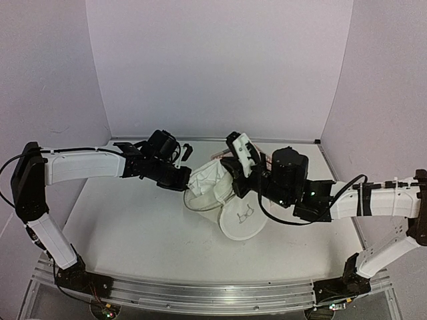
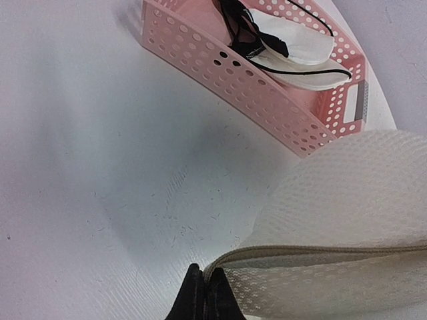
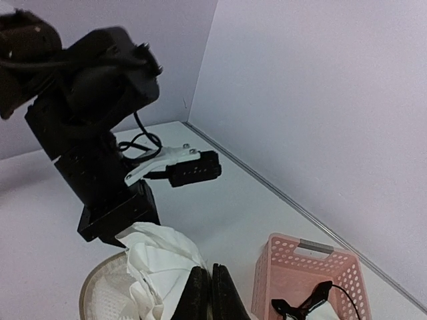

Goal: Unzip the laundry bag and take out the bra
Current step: Pick up the bra from the laundry bag.

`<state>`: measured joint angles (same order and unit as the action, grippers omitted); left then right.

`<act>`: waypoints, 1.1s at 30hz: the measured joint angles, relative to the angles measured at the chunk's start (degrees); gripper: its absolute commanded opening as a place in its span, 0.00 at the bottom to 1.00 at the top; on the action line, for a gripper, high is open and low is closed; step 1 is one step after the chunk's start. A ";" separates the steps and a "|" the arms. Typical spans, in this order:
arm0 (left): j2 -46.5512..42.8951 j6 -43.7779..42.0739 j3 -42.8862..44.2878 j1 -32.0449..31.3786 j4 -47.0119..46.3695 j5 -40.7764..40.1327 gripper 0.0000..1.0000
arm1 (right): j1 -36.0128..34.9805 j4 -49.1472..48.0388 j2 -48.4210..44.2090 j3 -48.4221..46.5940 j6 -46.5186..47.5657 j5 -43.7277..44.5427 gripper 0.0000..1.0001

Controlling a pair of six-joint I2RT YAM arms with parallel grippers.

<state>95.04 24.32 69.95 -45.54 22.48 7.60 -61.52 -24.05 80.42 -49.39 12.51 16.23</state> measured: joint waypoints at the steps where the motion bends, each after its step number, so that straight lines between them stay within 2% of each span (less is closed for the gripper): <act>1: -0.02 0.00 -0.02 0.00 0.00 0.02 0.00 | 0.79 0.17 -1.05 0.00 -1.75 -0.68 0.00; 8: -0.52 -0.02 -1.64 -0.17 -0.50 0.09 0.00 | 4.76 0.63 -7.54 2.54 -13.25 -4.94 0.00; 17: -0.83 -0.02 -3.39 -0.17 -0.44 -1.27 0.00 | 5.35 1.25 -10.78 7.89 -24.28 -11.06 0.00; 27: -2.86 -0.02 -4.02 -0.17 -0.55 -1.27 0.00 | 5.40 1.57 -12.28 6.69 -32.59 -13.70 0.00; 33: -6.03 -0.04 -6.25 -0.17 -0.57 -1.81 0.00 | 5.42 -2.03 -10.97 5.05 -37.11 -13.29 0.00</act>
<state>89.01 24.27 63.70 -45.71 21.91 5.78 -56.10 -26.09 69.45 -44.34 -24.60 2.94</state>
